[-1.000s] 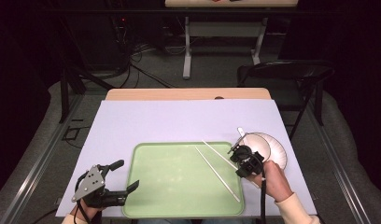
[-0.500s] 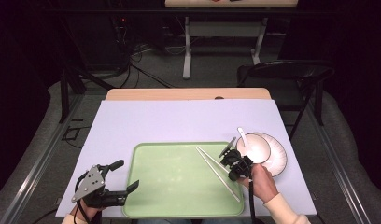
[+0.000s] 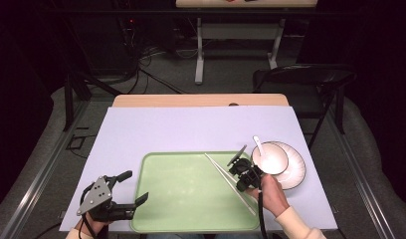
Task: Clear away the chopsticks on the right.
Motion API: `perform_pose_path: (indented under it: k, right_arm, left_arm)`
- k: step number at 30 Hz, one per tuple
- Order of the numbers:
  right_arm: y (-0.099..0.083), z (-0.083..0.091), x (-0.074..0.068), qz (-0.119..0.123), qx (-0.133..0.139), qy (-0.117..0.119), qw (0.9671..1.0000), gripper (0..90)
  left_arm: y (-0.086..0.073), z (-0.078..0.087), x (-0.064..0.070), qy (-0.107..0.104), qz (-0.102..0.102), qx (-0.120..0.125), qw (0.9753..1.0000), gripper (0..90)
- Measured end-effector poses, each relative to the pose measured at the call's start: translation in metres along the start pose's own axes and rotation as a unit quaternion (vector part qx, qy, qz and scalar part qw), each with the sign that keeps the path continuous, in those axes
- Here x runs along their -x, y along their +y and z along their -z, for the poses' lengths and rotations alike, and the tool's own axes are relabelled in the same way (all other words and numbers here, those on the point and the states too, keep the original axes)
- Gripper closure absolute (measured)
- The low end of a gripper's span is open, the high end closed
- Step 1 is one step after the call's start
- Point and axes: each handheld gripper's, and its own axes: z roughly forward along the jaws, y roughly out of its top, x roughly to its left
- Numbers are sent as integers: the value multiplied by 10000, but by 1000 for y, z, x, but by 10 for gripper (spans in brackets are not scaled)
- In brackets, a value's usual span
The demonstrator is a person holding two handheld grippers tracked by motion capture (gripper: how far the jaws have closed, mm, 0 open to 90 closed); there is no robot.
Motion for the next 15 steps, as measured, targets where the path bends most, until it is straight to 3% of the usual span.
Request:
perform_pose_path:
  k: [15]
  right_arm:
    - [-2, 1, -1, 83, 22, 164, 9998, 754]
  left_arm:
    - [0, 0, 1, 8, -27, -5, 10000, 152]
